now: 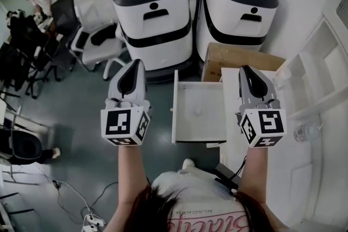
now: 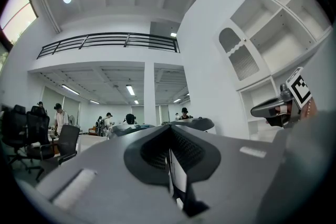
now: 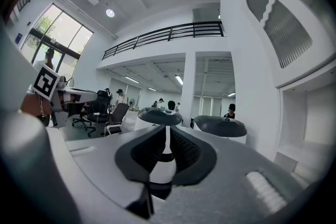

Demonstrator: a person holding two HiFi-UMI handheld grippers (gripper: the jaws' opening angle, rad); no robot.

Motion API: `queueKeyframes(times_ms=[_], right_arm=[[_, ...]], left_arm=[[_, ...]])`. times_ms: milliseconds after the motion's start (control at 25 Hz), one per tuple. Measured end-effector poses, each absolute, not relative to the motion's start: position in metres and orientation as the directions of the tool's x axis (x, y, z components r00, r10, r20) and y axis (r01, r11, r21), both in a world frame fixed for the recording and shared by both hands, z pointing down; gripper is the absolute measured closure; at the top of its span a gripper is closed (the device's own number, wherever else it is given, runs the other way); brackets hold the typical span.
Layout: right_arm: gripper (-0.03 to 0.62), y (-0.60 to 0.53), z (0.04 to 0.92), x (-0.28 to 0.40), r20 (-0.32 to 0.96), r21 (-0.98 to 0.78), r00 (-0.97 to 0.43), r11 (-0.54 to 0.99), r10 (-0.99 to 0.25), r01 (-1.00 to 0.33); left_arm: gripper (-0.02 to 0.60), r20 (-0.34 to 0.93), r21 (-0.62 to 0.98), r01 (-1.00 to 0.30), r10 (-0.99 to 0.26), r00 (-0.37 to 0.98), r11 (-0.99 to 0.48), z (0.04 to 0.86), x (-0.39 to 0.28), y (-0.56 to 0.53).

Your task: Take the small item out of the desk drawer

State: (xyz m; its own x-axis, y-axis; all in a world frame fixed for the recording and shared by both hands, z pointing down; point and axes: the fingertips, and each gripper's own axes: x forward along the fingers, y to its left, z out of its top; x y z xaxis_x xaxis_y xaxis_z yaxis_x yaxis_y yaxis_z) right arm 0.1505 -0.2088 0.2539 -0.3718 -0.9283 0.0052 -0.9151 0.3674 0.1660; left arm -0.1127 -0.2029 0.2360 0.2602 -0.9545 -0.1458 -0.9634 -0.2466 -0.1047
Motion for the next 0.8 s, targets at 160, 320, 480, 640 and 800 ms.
queueKeyframes(times_ms=[160, 320, 480, 640, 800], right_arm=[[0.517, -0.225, 0.257, 0.15, 0.013, 0.142, -0.384, 0.382, -0.923, -0.913], [0.438, -0.236, 0.262, 0.148, 0.025, 0.126, -0.389, 0.389, -0.921, -0.913], [0.37, -0.243, 0.267, 0.145, 0.036, 0.114, -0.394, 0.395, -0.918, -0.911], [0.29, -0.248, 0.271, 0.14, 0.043, 0.1, -0.392, 0.394, -0.919, -0.914], [0.214, -0.253, 0.278, 0.14, 0.047, 0.092, -0.357, 0.36, -0.933, -0.929]], left_arm=[[0.566, -0.138, -0.105, -0.965, -0.957, 0.254, -0.241, 0.237, -0.113, -0.216], [0.566, -0.135, -0.105, -0.965, -0.958, 0.252, -0.239, 0.24, -0.114, -0.225], [0.566, -0.129, -0.107, -0.964, -0.958, 0.256, -0.243, 0.243, -0.115, -0.23], [0.566, -0.122, -0.101, -0.965, -0.959, 0.255, -0.244, 0.247, -0.118, -0.233], [0.566, -0.109, -0.096, -0.963, -0.959, 0.261, -0.251, 0.253, -0.122, -0.236]])
